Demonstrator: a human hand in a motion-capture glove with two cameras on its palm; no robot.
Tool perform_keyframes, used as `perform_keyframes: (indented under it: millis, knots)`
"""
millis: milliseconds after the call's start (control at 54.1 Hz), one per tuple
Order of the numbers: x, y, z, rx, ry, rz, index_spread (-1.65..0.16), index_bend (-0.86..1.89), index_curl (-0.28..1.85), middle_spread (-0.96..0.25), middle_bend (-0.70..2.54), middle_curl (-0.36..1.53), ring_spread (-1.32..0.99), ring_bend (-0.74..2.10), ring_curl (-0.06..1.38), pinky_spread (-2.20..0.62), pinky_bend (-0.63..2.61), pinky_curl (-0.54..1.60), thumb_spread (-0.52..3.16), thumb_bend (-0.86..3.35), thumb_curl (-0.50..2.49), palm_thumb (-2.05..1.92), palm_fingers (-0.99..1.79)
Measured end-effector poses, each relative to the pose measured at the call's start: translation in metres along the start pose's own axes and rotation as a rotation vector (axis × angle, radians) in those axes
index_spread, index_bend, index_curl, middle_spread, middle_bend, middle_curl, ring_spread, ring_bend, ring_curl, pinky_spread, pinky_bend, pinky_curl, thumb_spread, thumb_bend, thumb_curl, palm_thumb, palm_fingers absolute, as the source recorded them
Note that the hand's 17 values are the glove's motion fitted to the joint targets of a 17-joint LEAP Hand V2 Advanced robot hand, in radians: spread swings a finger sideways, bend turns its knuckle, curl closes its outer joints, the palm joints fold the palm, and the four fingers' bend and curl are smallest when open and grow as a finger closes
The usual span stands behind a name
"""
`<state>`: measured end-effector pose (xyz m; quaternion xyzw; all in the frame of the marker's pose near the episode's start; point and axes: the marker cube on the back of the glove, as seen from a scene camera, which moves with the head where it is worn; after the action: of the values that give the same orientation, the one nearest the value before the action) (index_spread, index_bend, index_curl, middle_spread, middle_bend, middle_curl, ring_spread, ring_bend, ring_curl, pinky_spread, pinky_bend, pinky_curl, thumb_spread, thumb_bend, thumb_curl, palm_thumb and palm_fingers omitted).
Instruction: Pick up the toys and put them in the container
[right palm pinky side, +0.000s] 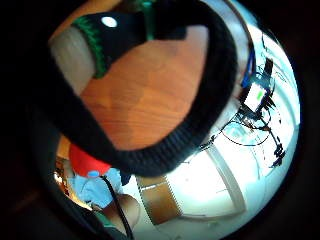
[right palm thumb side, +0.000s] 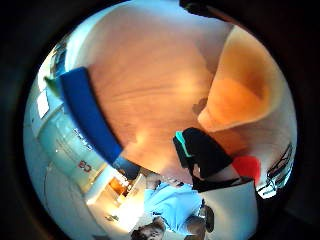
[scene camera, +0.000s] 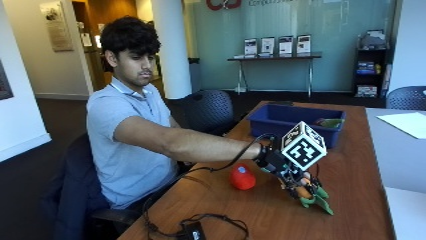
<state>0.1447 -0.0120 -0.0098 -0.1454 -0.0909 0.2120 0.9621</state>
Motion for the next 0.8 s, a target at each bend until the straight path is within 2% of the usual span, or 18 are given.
perform_keyframes:
  millis: [111, 185, 240, 314, 518, 795]
  knots:
    - [-0.005, -0.013, 0.004, 0.212, 0.085, -0.028, -0.32, 0.38, 0.42, 0.04, 0.04, 0.12, 0.06, 0.09, 0.07, 0.01, 1.06, 0.36, 1.48, 0.10, 0.32, 0.11, -0.23]
    - [-0.003, -0.017, 0.004, 0.362, 0.190, -0.027, -0.29, 0.57, 0.48, 0.05, 0.11, 0.11, 0.06, 0.21, 0.09, -0.10, 1.07, 0.36, 1.57, 0.16, 0.34, 0.20, 0.14]
    - [-0.003, -0.019, 0.003, 0.445, 0.215, -0.028, -0.28, 0.60, 0.49, 0.05, 0.11, 0.10, 0.06, 0.32, 0.11, -0.17, 1.13, 0.35, 1.64, 0.21, 0.35, 0.26, 0.37]
    - [-0.002, -0.018, 0.000, 0.491, 0.193, -0.033, -0.26, 0.63, 0.52, 0.03, 0.13, 0.10, 0.04, 0.44, 0.14, -0.25, 1.16, 0.35, 1.68, 0.30, 0.38, 0.35, 0.54]
    - [-0.018, -0.002, -0.027, 0.591, 0.114, -0.046, -0.24, 0.70, 0.62, 0.00, 0.16, 0.12, 0.00, 0.56, 0.21, -0.32, 1.17, 0.38, 1.64, 0.52, 0.46, 0.55, 0.60]
    - [-0.101, 0.066, -0.110, 0.753, -0.073, -0.264, -0.23, 0.63, 0.67, 0.00, 0.17, 0.14, -0.02, 0.64, 0.24, -0.35, 1.21, 0.39, 1.62, 0.59, 0.48, 0.47, 0.65]
